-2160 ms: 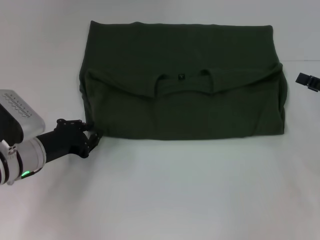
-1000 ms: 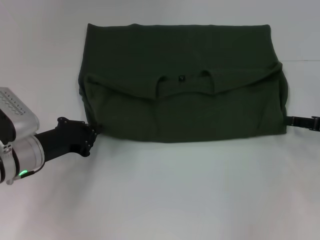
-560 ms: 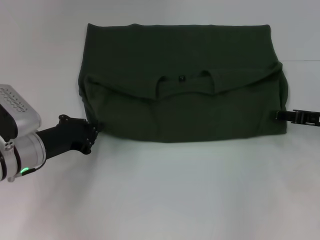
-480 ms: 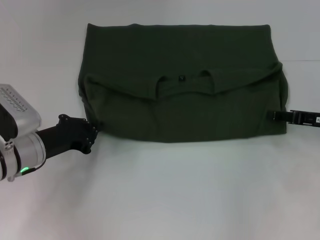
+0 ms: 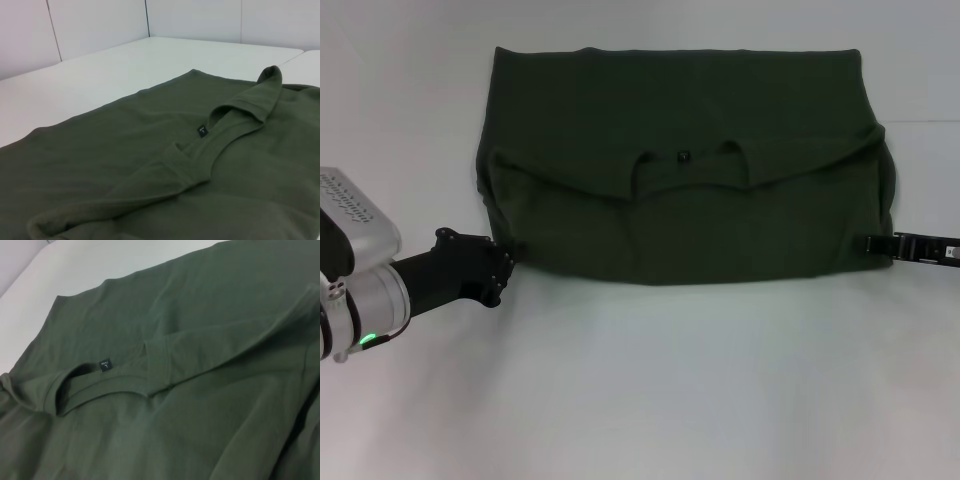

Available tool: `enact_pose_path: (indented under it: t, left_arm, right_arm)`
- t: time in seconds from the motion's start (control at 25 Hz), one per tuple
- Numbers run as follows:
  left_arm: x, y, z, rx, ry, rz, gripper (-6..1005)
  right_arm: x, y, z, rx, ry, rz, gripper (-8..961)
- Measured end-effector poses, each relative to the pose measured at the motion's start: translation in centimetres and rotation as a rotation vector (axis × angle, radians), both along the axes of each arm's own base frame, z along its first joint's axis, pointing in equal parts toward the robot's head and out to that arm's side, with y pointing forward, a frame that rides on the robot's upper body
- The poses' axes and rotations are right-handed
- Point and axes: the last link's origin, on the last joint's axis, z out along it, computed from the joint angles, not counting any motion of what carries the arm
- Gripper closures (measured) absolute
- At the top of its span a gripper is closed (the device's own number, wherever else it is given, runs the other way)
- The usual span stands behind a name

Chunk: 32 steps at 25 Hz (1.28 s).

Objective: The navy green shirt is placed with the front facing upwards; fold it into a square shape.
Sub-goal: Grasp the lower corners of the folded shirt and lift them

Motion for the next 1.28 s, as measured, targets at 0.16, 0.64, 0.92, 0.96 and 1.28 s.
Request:
enact_pose_path:
  t: [0.16, 0.64, 0.92, 0.96, 1.28]
  left_arm:
    - [0.0, 0.0, 0.0, -0.001, 0.0, 0.0, 986]
    - [0.2, 0.1, 0.0, 0.001, -0.004, -0.001, 986]
    - [-0.4, -0.6, 1.3, 0.011, -0.055, 0.058, 986]
    - [-0.5, -0.7, 1.5, 0.011, -0.062, 0.061, 985]
    - [-1.0, -2.6, 2.5, -0.012, -0.113, 0.063, 978]
  right_arm:
    - [0.3, 0.4, -0.2, 0.027, -0.02, -0.026, 505]
    - [0.2, 0.1, -0.4, 0.028, -0.01, 0.003, 917]
    - [1.8, -1.5, 0.8, 0.042, 0.004, 0.005, 923]
    - [2.0, -1.8, 0.9, 0.044, 0.003, 0.004, 923]
    - [3.5, -3.8, 2.2, 0.067, 0.026, 0.017, 923]
